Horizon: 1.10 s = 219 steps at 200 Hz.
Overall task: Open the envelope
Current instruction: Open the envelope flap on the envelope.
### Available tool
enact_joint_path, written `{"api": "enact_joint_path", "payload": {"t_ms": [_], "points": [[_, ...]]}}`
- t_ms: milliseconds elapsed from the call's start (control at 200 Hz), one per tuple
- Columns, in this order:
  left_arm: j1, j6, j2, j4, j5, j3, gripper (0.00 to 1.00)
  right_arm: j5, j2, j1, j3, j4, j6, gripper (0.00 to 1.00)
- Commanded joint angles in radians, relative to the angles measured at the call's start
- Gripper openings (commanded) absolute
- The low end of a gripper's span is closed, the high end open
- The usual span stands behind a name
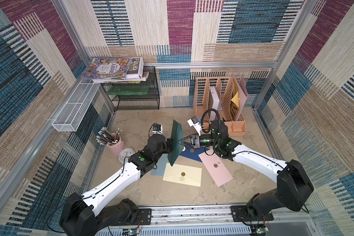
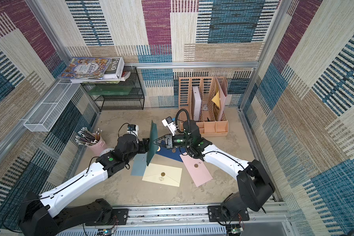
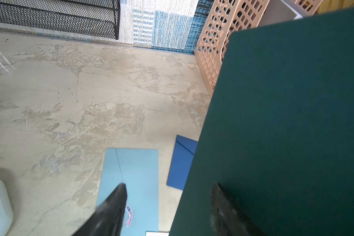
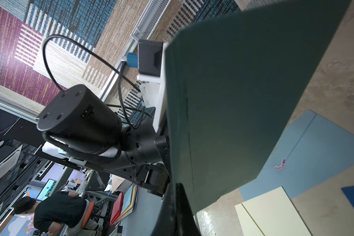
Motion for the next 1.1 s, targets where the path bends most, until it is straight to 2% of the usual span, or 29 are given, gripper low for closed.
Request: {"api": "enact_joint_path", "payload": {"t_ms": [0,180,290,456,686,886,1092], "points": [[0.002,0.007,-0.003,0.041,0.027,-0.002,0.67,-0.027,0.009,0.001,0.004,0.071,0.033,0.00],[0.003,0.009,-0.007,0.038,0.020,-0.008,0.67,-0.025,0.011,-0.002,0.002,0.058,0.026,0.00],[0.003,-0.003,-0.029,0.016,-0.021,-0.010,0.67,-0.022,0.009,-0.013,0.003,0.036,0.017,0.00],[0.003,-0.006,-0.125,-0.032,-0.100,-0.026,0.68,-0.022,0.024,-0.043,0.013,0.011,0.007,0.00],[0.003,0.014,-0.274,-0.089,-0.139,-0.047,0.70,-0.042,0.123,-0.066,0.088,-0.013,-0.007,0.00],[0.004,0.011,-0.377,-0.123,-0.176,-0.081,0.70,-0.076,0.304,-0.070,0.269,-0.069,-0.030,0.00],[0.005,0.029,-0.456,-0.164,-0.219,-0.102,0.71,-0.138,0.598,-0.063,0.654,-0.258,-0.079,0.00]]}}
